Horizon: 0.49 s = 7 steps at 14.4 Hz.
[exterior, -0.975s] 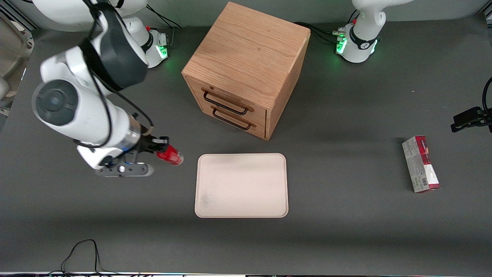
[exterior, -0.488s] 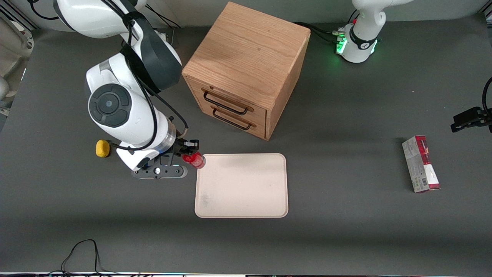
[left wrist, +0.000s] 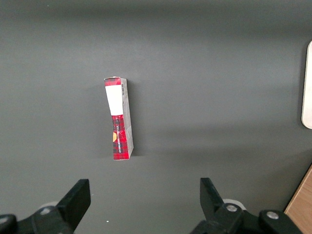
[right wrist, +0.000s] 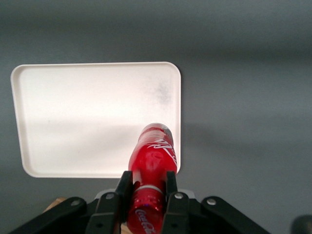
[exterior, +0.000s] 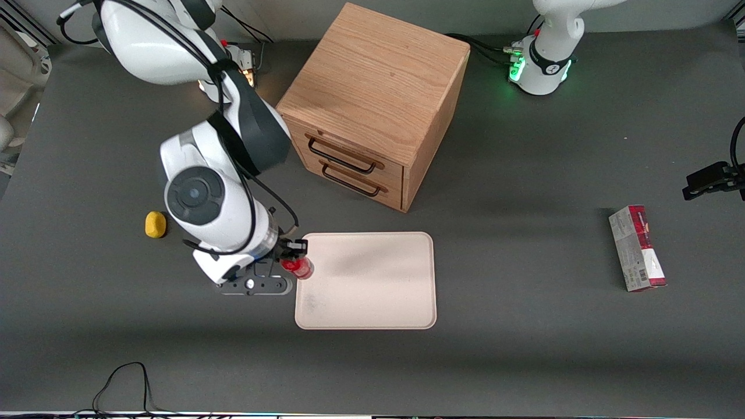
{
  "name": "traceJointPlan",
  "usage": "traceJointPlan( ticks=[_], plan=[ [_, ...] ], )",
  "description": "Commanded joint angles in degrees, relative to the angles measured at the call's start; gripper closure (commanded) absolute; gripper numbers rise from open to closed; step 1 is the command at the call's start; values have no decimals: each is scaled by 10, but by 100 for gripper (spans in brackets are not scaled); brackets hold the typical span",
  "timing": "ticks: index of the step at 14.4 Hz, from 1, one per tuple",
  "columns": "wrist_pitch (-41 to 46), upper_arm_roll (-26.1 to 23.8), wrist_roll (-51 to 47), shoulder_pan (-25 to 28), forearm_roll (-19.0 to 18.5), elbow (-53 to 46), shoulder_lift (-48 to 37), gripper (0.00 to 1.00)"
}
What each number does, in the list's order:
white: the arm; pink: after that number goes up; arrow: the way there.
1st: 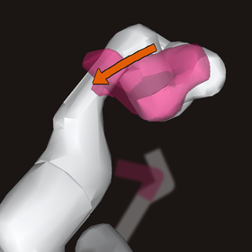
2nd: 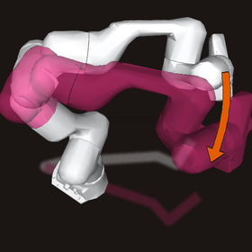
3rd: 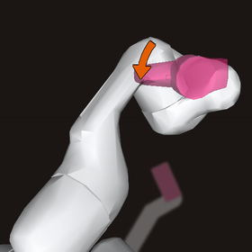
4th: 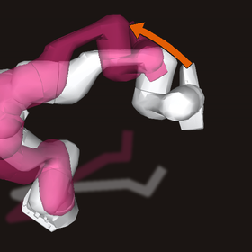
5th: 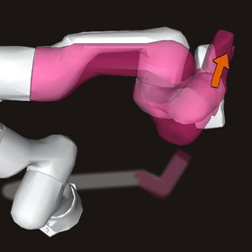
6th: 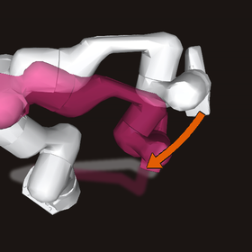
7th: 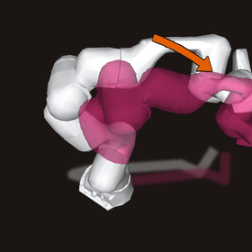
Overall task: Place coke bottle on tray
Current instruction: 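Carry the bottle over the white tray's edge with the right gripper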
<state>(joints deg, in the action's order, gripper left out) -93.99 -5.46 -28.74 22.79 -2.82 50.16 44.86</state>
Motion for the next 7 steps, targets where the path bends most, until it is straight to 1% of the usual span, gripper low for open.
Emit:
traceJointPlan(
  ticks=[1, 7],
  plan=[
    [-20, -1, -10, 1, -12, -23, 38, 100],
    [-71, 0, -5, -2, -12, -23, 91, 100]
  ],
)
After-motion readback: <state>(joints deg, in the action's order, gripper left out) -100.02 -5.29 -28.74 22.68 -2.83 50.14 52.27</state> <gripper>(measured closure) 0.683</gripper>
